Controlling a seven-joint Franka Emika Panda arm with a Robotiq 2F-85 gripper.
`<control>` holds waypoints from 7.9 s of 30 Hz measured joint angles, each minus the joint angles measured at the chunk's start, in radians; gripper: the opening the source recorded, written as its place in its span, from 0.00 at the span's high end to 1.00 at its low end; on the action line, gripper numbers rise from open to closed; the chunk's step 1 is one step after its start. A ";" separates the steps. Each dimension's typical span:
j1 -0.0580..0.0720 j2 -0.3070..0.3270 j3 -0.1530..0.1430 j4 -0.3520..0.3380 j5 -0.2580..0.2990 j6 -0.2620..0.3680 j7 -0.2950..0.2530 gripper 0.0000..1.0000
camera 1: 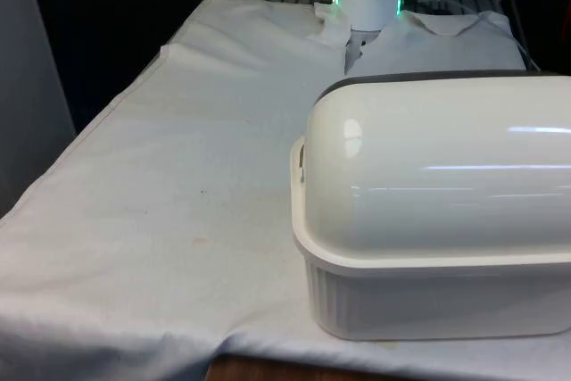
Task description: Open the lid, then close it.
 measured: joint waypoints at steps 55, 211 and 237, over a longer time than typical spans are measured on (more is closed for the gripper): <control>0.022 0.020 0.137 -0.289 -0.065 0.498 0.080 0.00; 0.028 0.254 0.136 -0.168 -0.038 0.864 0.033 1.00; 0.028 0.241 0.135 -0.131 -0.039 0.924 0.004 1.00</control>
